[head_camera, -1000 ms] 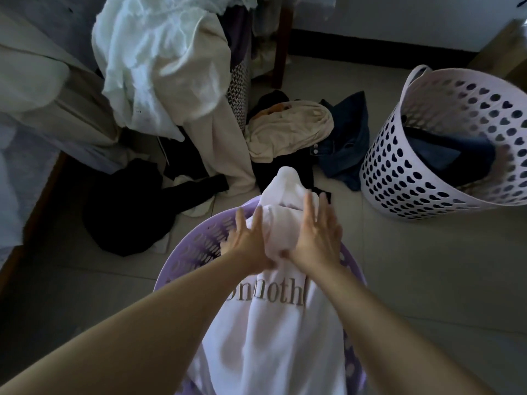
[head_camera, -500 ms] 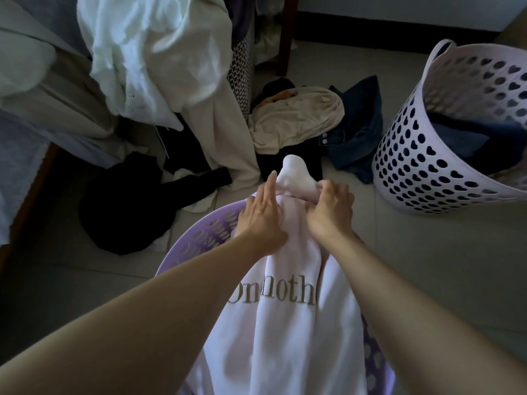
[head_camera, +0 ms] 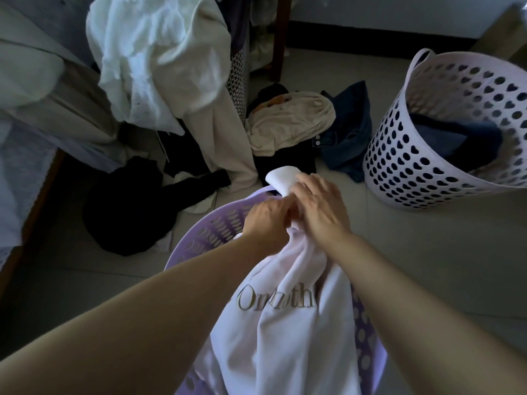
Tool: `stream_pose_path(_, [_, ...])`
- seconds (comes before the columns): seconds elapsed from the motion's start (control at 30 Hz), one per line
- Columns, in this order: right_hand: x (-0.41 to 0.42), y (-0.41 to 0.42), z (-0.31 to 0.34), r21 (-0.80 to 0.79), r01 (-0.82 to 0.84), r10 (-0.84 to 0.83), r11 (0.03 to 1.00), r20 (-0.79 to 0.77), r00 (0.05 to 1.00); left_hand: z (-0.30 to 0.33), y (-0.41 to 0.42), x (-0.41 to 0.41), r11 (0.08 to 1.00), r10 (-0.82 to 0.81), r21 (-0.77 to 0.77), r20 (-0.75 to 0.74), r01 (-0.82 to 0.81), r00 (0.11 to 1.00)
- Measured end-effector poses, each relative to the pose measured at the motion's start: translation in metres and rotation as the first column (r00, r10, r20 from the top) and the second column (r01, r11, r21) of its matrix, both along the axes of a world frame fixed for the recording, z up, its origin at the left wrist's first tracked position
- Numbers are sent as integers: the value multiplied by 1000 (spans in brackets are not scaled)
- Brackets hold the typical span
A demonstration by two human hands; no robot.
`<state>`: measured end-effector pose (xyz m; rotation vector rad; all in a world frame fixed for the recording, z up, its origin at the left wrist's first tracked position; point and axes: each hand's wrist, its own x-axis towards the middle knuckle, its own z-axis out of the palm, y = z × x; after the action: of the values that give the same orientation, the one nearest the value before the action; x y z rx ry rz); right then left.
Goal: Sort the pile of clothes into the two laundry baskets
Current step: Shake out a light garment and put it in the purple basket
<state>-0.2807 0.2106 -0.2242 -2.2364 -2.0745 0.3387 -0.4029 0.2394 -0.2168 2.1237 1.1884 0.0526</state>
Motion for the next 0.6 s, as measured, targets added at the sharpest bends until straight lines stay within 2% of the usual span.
stream_pose_path(0.1, [0, -15, 12, -116, -144, 146, 983, 7, 989, -2, -22, -6, 998, -57, -6, 24, 57, 998])
stream_pose_path(0.17, [2, -27, 10, -229, -151, 163, 962, 34, 986, -4, -33, -7, 999, -49, 13, 12, 49, 999])
stream_pose_path(0.23, [3, -36, 1, -259, -58, 68, 964, 29, 997, -7, -33, -8, 999, 50, 17, 9, -50, 999])
stream_pose_path(0.33, [-10, -46, -9, -132, 109, -106, 985, 32, 994, -10, -16, -6, 973, 215, -87, -14, -215, 977])
stream_pose_path(0.47, [-17, -52, -9, -25, 311, -312, 950, -97, 945, -3, 7, 9, 953, 285, -95, -47, -289, 957])
stream_pose_path(0.6, [-10, -54, -13, -42, 367, -369, 929, -132, 920, 0, 25, 33, 933, 302, -159, -143, -323, 943])
